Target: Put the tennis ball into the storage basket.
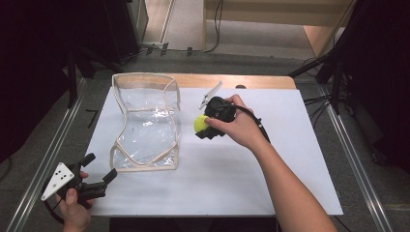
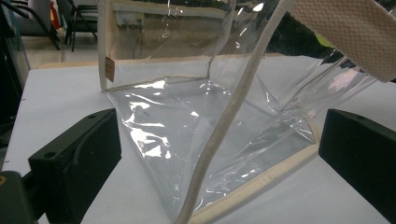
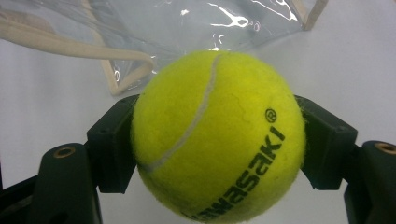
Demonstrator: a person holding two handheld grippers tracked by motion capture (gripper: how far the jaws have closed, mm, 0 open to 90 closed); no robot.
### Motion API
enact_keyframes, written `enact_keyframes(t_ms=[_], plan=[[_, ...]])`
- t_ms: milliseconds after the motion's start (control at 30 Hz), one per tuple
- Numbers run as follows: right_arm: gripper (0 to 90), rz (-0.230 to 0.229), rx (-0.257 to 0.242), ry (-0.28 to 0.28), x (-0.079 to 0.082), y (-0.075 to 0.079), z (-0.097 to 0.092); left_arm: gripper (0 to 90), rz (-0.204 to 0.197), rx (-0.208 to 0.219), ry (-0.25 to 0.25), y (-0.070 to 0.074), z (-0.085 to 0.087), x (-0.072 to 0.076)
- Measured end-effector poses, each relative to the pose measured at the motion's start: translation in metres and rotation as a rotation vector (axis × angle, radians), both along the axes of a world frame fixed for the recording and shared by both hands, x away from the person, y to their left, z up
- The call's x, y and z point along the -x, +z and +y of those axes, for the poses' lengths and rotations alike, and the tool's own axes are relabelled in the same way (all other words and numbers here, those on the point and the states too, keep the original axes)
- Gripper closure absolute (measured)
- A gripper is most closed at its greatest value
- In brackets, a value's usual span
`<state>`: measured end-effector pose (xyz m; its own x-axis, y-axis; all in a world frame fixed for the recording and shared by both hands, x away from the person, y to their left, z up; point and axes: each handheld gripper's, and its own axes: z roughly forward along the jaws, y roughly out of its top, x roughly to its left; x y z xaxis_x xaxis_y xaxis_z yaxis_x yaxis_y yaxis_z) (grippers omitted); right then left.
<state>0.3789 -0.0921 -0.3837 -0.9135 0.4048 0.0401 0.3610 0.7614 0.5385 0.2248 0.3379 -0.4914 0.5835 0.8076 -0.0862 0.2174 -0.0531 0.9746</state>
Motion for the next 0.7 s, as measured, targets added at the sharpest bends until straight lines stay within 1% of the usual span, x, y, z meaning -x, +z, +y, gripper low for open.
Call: enact_keyframes(t_ms=[233, 533, 700], plan=[[23.1, -0.003, 0.001, 0.007, 0.002, 0.008, 0.003, 0.0, 0.0, 0.0, 0.001, 0.0, 0.0, 0.0], [23.1, -0.019, -0.01, 0.03, 0.004, 0.018, 0.008, 0.0, -0.002, -0.002, -0.003, 0.0, -0.001, 0.0], [23.1, -0.006, -0.014, 0.031, 0.006, 0.022, 0.01, 0.0, -0.002, -0.003, -0.004, 0.0, -0.001, 0.0]])
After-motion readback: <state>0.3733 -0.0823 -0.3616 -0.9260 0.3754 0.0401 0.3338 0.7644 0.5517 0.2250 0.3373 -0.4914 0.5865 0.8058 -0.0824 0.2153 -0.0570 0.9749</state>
